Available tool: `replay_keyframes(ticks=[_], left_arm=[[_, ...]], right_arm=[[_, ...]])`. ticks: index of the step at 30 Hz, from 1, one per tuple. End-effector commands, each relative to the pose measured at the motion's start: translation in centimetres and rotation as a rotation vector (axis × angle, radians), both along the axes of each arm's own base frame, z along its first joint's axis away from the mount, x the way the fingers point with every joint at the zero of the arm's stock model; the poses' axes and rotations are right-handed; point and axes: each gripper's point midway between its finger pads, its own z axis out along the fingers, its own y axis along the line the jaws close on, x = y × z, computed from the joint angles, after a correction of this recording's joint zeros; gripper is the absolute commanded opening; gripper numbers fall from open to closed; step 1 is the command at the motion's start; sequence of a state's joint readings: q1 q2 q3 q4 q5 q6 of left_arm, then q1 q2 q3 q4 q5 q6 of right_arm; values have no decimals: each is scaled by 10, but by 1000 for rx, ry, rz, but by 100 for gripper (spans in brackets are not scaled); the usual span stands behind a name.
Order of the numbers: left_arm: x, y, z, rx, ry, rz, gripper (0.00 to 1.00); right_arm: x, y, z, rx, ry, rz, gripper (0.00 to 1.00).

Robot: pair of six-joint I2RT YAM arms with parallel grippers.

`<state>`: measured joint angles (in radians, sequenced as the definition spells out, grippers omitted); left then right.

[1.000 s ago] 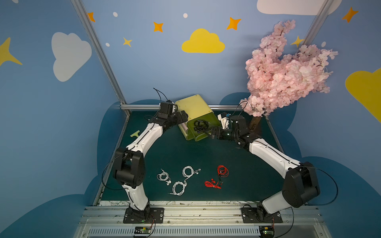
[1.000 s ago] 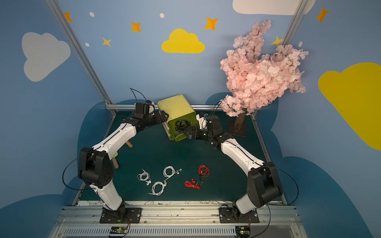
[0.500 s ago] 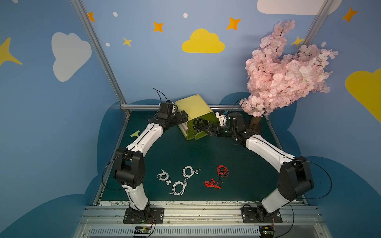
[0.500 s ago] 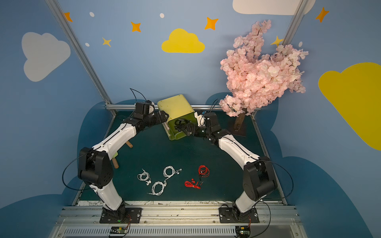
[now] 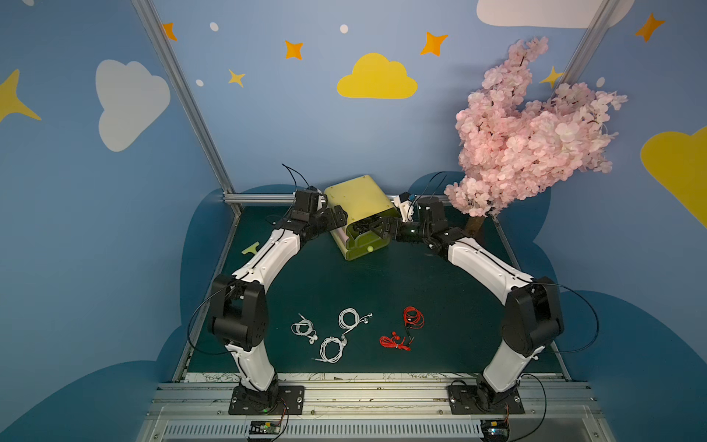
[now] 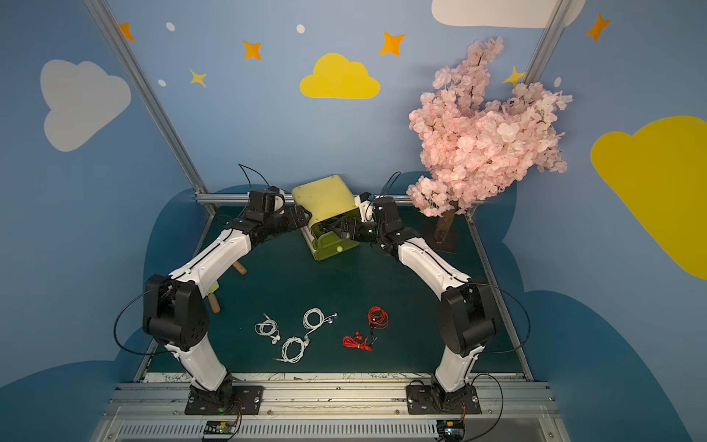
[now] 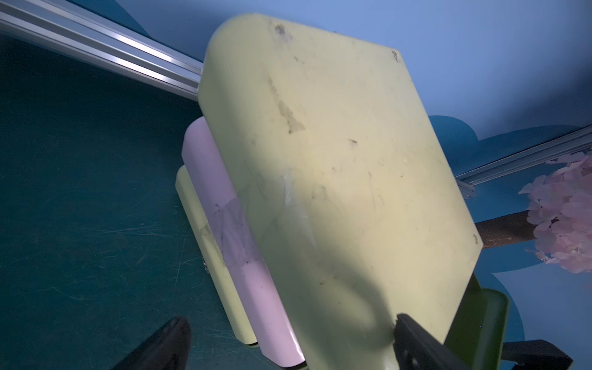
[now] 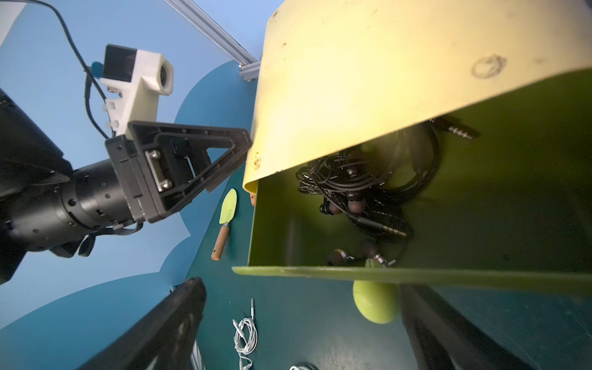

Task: Place the wired earphones into the drawer by color
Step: Close the drawer in the storage box.

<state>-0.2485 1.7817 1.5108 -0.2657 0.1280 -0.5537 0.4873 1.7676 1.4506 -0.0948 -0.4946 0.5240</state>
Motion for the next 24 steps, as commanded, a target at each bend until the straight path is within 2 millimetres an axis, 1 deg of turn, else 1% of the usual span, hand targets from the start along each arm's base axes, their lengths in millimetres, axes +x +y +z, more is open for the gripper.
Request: replay_keyframes(ticks=[1,13,18,24], left_arm=[[-6,5,1,7,11,3,100],[-6,3,-1,-5,13,-4,100],[-8,3,-2,-9,12,-4,100],[-9,5,-1,-15,8,1,100]], right_arm=[[8,9,11,20,-31,16,99],[28,32,9,64,-78,43,99],[32,40,9,58,-78,51,99],[36,44,7,54,-82,49,99]])
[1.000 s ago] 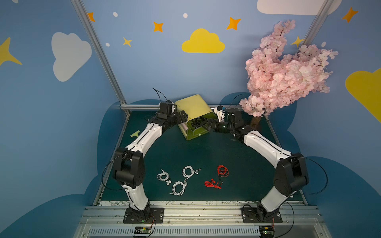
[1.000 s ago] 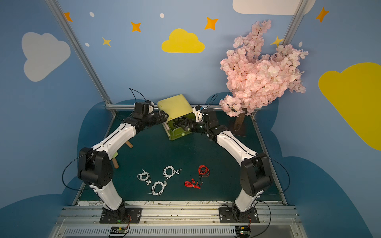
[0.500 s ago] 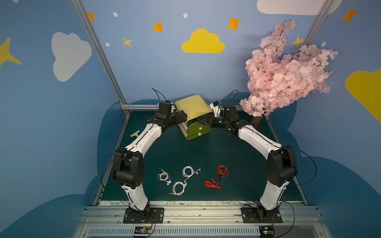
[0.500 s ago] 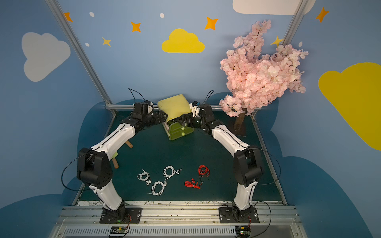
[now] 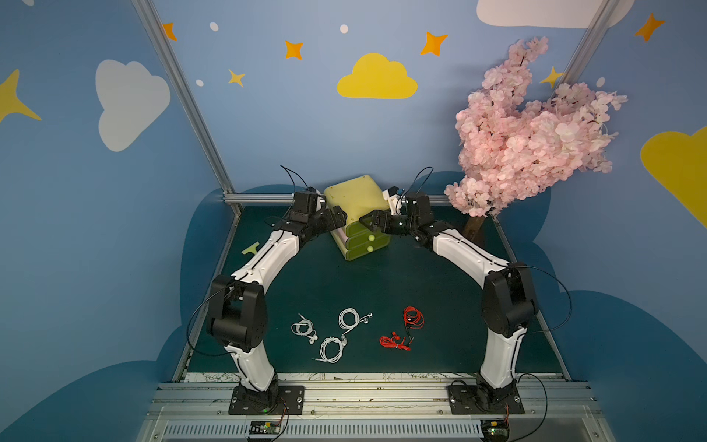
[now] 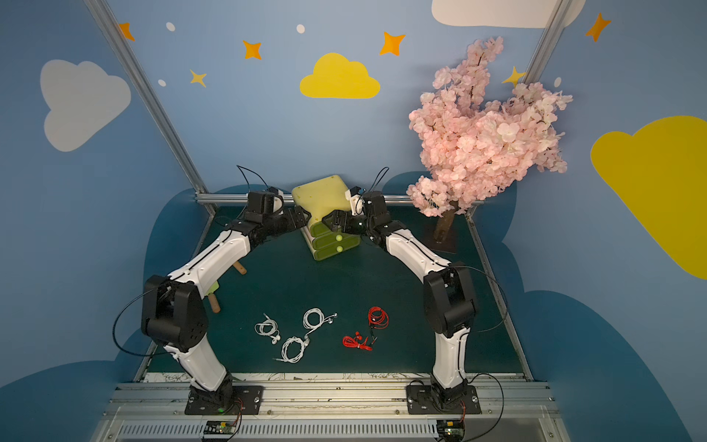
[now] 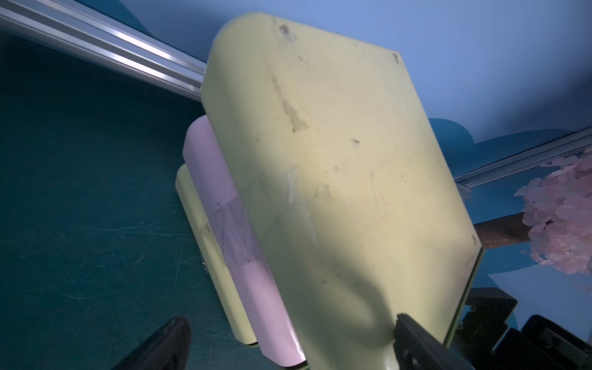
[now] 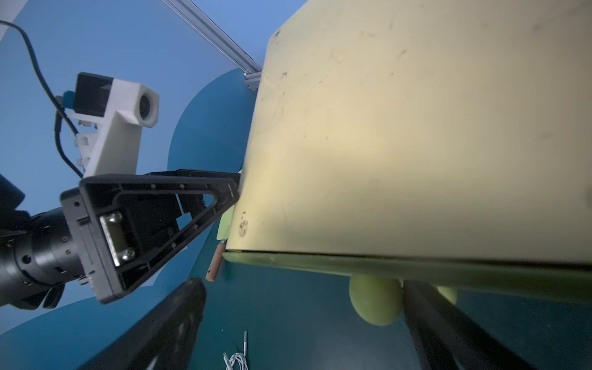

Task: Place the wired earphones into the drawer by color
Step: Close the drawer in the storage box.

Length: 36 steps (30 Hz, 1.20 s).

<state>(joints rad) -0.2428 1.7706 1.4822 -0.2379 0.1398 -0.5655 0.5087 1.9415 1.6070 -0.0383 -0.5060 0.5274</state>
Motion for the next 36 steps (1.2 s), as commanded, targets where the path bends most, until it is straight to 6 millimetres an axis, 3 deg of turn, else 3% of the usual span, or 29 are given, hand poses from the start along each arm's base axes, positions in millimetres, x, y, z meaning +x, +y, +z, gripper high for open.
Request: replay_keyframes(ticks=[1,6,10,14,19,28,36], left_arm=[[-7,3,1,2,10,-2,100],[-8,4,6,-2,5,-4,100],[-11,8,21,-12,-27,-4,100],[-19,10,44,-9,-79,-16,100],[-37,6,53,-8,-131,-68,100],[-75,1,13,24,-192,-136,100],[-71,-12,-10,45,-207,-188,100]], right_arm=[[4,11,16,30,-54,17,98],[2,10,14,22,-45,13,98],[-5,3,11,-9,-50,8,98],[-18,-9,0,-53,-55,3,98],[-32,-25,-16,-98,-63,-23,99],[-44,-37,-54,-151,-41,-2,96],[-31,-30,-70,-103,13,5,90]])
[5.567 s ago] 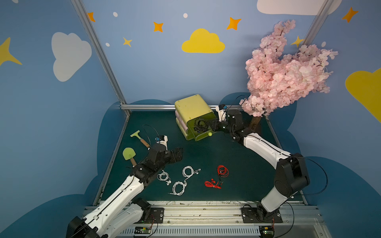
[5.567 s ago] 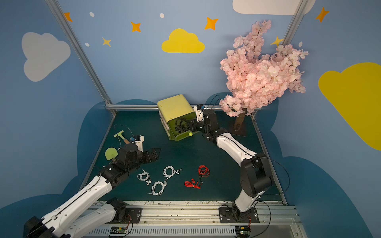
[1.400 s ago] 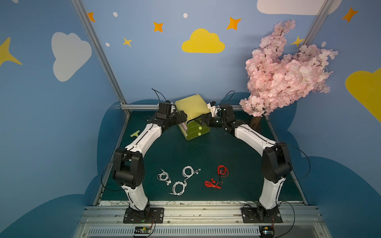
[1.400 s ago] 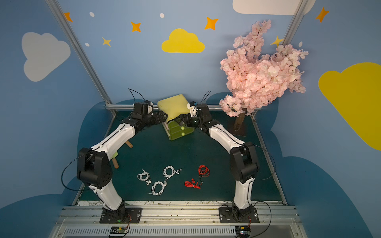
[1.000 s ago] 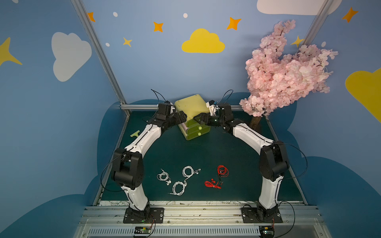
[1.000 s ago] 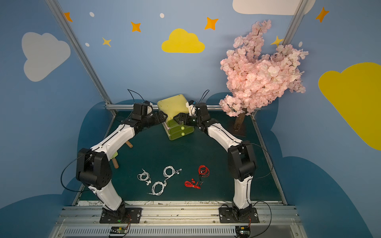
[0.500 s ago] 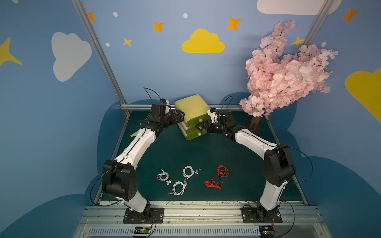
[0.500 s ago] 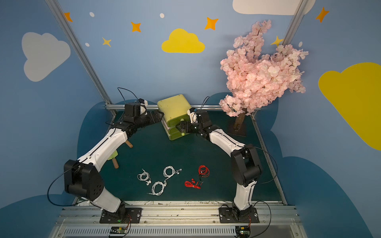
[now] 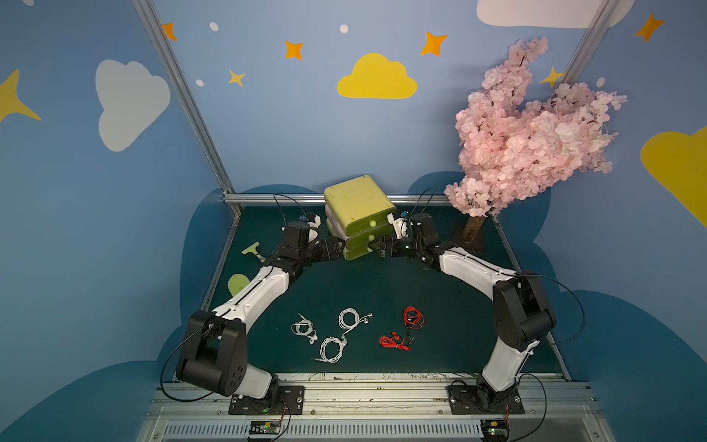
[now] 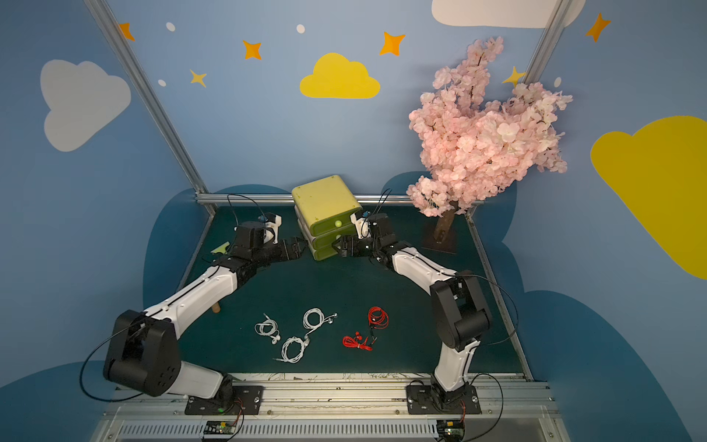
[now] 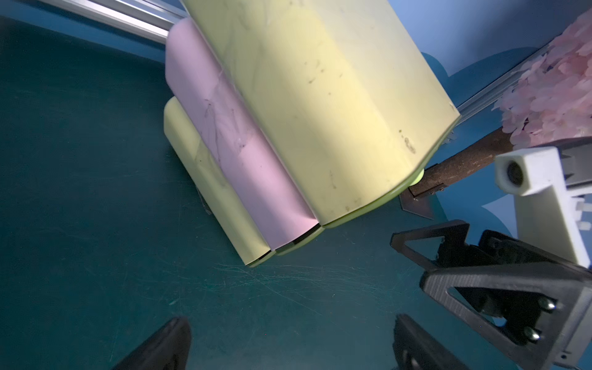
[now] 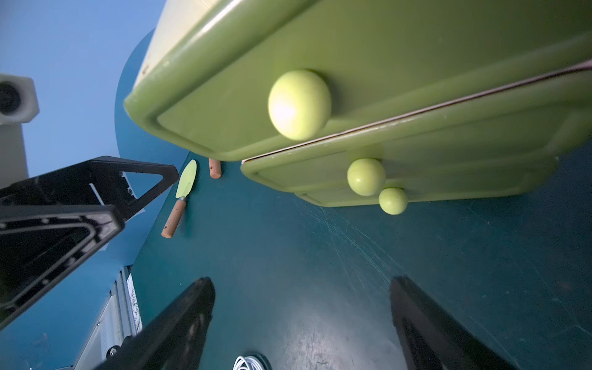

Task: Place the wired earphones into the drawer by color
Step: Close the drawer in the storage box, then open the drawer in the storage box.

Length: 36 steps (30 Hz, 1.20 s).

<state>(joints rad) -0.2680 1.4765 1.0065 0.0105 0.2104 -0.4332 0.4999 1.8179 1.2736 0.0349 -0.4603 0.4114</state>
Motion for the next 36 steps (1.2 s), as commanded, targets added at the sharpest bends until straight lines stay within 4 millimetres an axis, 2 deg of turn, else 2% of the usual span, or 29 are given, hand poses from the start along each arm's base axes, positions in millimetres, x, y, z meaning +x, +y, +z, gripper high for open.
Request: replay_keyframes(ticks=[1,14,22,30,36], left_arm=[[14,-10,16,-1,-100,-37,100],[51,-11,9,-20,-92,44,100],[56,-11,3,-18,-71,60,100],[55,-10,3,-12,-64,65,100],[56,-10,3,-16,-64,66,100]], right_arm=[[12,6,-2,35,4,-6,90],[37,8,-11,78,61,-80,85],[52,13,-14,110,71,-117,77],[62,20,-17,155,80,-126,58],[64,17,-20,166,86,-167,57]])
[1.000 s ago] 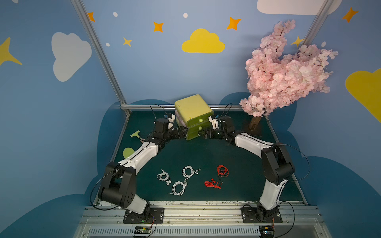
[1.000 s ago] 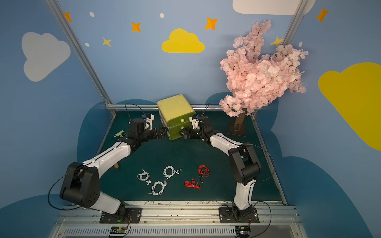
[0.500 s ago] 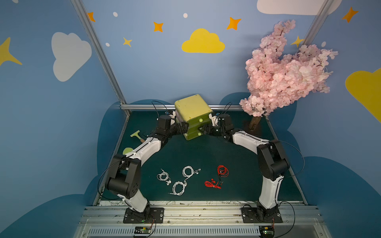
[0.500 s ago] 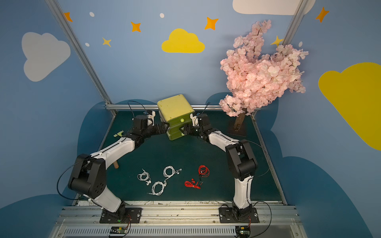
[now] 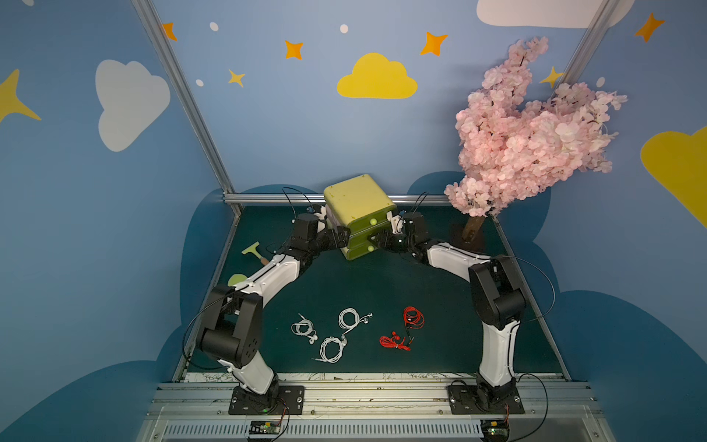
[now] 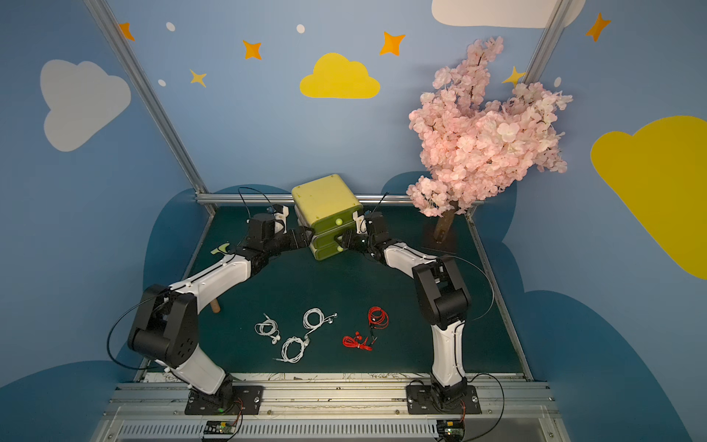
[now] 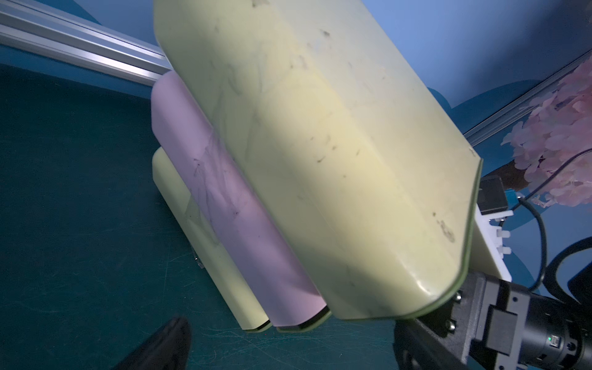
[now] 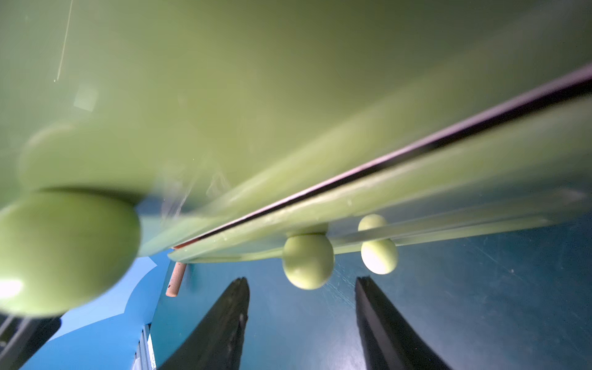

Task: Place the wired earphones into the drawer by color
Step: Open the drawer in the storage box.

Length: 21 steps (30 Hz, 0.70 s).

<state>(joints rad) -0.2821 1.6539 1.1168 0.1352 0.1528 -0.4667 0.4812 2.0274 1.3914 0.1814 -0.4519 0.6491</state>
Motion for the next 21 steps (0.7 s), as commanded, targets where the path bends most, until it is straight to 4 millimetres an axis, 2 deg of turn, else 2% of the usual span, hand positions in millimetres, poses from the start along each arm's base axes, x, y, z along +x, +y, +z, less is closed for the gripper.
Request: replay_keyframes(ticks=[1,9,21], left_arm=[[6,1,8,-4,-18,14,100],[7,0,8,-14,-13,13,100],[8,-1,9,-14,-12,10,100]], right_arm=[[12,3,10,47,-45,-45,57],[16,-1,4,127,-30,-147,53],[19,5,0,186,1,-156,45]])
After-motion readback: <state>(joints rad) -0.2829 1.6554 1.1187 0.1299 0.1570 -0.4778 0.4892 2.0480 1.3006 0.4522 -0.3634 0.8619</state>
